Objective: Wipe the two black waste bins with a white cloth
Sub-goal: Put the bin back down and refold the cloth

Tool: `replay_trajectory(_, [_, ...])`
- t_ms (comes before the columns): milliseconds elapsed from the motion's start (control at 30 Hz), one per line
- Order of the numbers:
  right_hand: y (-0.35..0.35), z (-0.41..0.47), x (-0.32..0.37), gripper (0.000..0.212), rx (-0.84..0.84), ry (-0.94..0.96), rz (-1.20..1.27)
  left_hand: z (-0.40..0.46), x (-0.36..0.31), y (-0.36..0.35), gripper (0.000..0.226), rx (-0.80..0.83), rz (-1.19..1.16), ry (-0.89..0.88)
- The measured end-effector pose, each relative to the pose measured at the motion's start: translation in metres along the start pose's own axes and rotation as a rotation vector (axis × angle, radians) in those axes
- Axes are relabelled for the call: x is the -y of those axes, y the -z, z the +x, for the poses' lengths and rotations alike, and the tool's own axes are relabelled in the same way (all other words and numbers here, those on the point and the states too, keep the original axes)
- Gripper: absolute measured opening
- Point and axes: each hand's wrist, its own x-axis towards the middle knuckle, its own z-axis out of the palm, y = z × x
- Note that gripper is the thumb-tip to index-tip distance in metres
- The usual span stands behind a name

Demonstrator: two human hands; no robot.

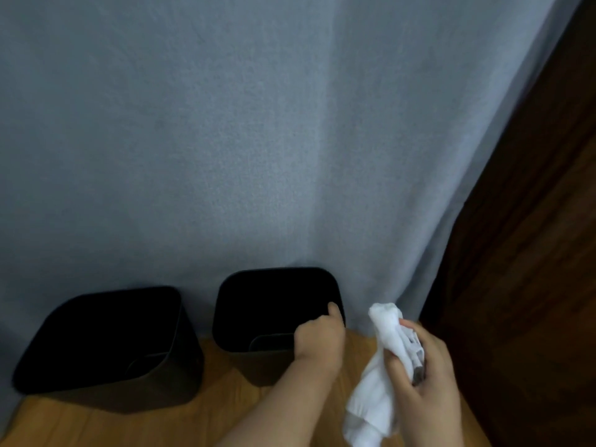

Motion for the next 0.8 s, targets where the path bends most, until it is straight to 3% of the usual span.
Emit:
replay_trajectory(233, [-0.001,-0.008,0.0,0.037,-0.023,-0.102,0.061,-0.037,0.042,-0.003,0.049,0.019,0.122,-0.231])
replay_trajectory(367, [-0.002,-0.01,0.011,0.036,-0.059,-0.21,0.178,-0.053,0.08,-0.003,0.046,0.006,0.249,-0.185])
replay_trajectory(533, [-0.007,-0.006,0.042,0.032,0.019,-0.225,0.292,-0.042,0.081,-0.006,0.033,-0.053,0.249,-0.118])
replay_trajectory(600, [-0.012,-0.002,0.055,0.032,0.061,-0.214,0.317,-0.033,0.073,-0.006,0.028,-0.045,0.196,-0.109])
replay_trajectory(700, [-0.021,0.007,0.073,0.036,0.121,-0.211,0.343,-0.032,0.074,-0.005,0.025,0.021,-0.061,-0.106])
replay_trajectory(800, [-0.029,0.021,0.09,0.039,0.144,-0.182,0.352,-0.043,0.085,0.019,0.021,-0.161,-0.423,0.002])
